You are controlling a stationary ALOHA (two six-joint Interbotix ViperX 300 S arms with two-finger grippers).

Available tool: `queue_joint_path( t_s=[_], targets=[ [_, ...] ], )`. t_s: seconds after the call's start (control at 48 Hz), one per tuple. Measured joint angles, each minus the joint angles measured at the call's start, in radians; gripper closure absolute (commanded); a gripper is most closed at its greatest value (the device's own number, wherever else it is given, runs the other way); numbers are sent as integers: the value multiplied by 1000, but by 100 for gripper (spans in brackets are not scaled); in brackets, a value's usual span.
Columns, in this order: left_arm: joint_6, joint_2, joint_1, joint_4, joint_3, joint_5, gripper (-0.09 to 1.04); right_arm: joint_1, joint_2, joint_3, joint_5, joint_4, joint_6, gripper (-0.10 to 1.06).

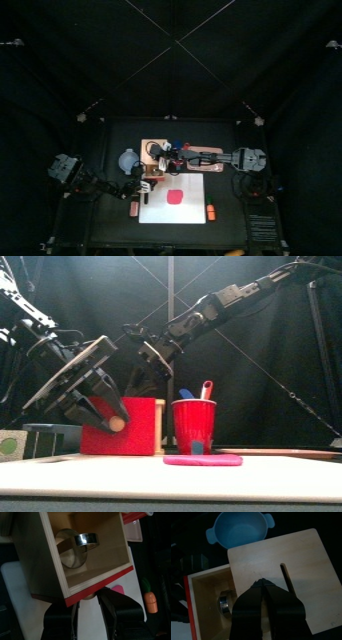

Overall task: Get the cutter from the drawer then cut the dough then place the extra dough in the bowl
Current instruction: Place the cutter on the board

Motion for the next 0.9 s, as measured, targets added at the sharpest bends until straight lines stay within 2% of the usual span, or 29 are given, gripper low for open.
queue_joint_path(
  t_s=[0.167,0.458,0.792,0.896],
  targets=[
    [0,0,0,0,0,2,32,0,0,-2,2,0,0,94],
    [2,0,-2,5,5,9,18,2,0,0,2,0,2,94],
    [9,-26,-20,25,23,20,16,3,0,0,2,0,2,94],
    [8,-49,-32,41,37,21,11,3,0,0,2,0,2,94]
  ],
)
